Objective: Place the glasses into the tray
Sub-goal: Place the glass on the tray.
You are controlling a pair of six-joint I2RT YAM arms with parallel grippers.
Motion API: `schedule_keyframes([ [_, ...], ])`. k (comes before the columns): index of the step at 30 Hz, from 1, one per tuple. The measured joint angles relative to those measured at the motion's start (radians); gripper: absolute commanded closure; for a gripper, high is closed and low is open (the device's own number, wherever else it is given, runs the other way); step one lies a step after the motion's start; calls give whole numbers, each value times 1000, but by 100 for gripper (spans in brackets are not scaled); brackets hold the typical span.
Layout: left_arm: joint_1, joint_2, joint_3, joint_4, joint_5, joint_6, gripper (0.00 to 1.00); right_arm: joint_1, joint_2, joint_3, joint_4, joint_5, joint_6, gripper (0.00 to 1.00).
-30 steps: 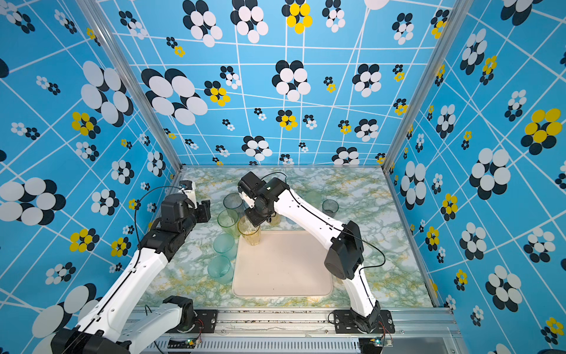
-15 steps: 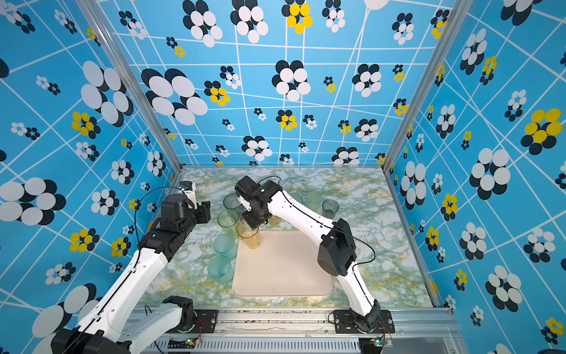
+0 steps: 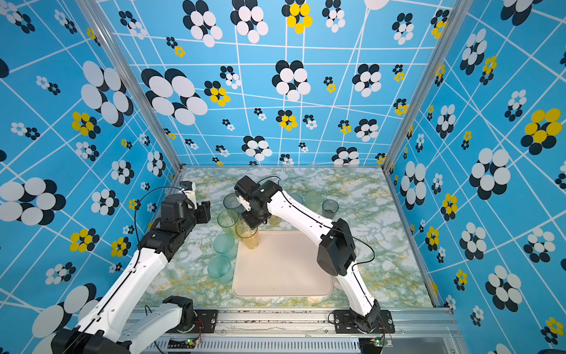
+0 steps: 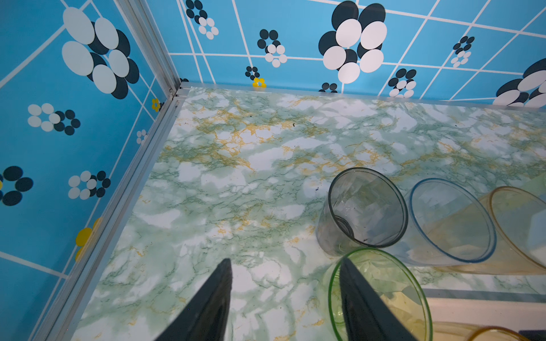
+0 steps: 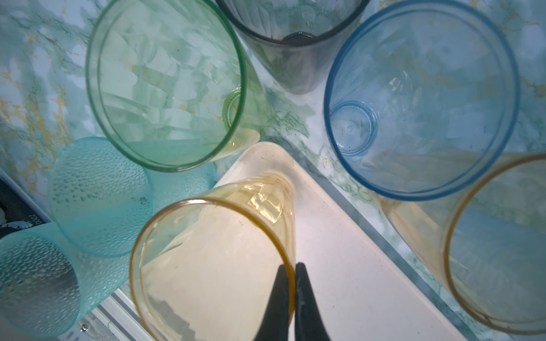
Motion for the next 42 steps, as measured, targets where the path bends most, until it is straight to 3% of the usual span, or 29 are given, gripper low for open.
schedule_keyframes([
  [12,6,0,0,0,8,0,42,0,24,0,5,-6,9,90],
  [21,6,0,0,-3,15,0,42,0,25,0,9,-8,13,78],
  [28,6,0,0,-3,15,0,43,0,18,-13,30,-6,13,75],
  [37,6,0,0,-3,15,0,44,-5,-146,-85,77,45,13,68],
  [42,3,2,0,-3,11,1,45,-74,-279,-146,105,116,18,68],
])
